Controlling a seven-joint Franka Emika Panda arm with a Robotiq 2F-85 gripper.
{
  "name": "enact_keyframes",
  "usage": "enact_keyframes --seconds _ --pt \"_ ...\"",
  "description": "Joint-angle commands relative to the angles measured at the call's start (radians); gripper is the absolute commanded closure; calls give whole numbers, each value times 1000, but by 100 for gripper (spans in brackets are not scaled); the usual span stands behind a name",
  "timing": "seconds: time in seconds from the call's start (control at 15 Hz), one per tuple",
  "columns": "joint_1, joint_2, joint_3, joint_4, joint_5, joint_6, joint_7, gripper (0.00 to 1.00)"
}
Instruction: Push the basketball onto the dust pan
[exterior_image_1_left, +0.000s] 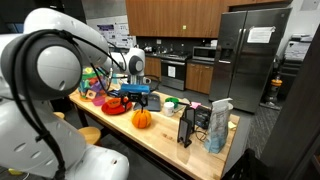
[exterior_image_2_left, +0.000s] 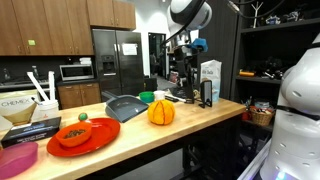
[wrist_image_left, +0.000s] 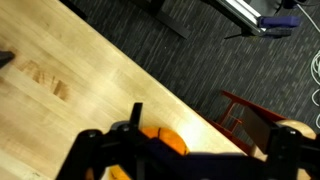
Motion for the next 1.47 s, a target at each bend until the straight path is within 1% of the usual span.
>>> enact_keyframes --seconds 0.0,0.13,0.33,0.53,0.6,0.67,0.87,1.0,1.2,1.4 --pt "-2 13 14 3 1 0 1 0" --pt "-10 12 8 1 1 0 -1 0" --pt "-23 -8 -20 -2 1 -2 -13 0" --pt "-8 -25 -3 -47 64 54 34 0" --pt "-6 67 1 12 79 82 31 0" --pt "0 62 13 -13 104 108 56 0" --pt "16 104 63 -36 164 191 133 0" --pt "29 136 101 -41 178 234 194 0" --pt "36 161 153 -40 125 216 290 0" --pt "31 168 183 -41 62 217 363 0"
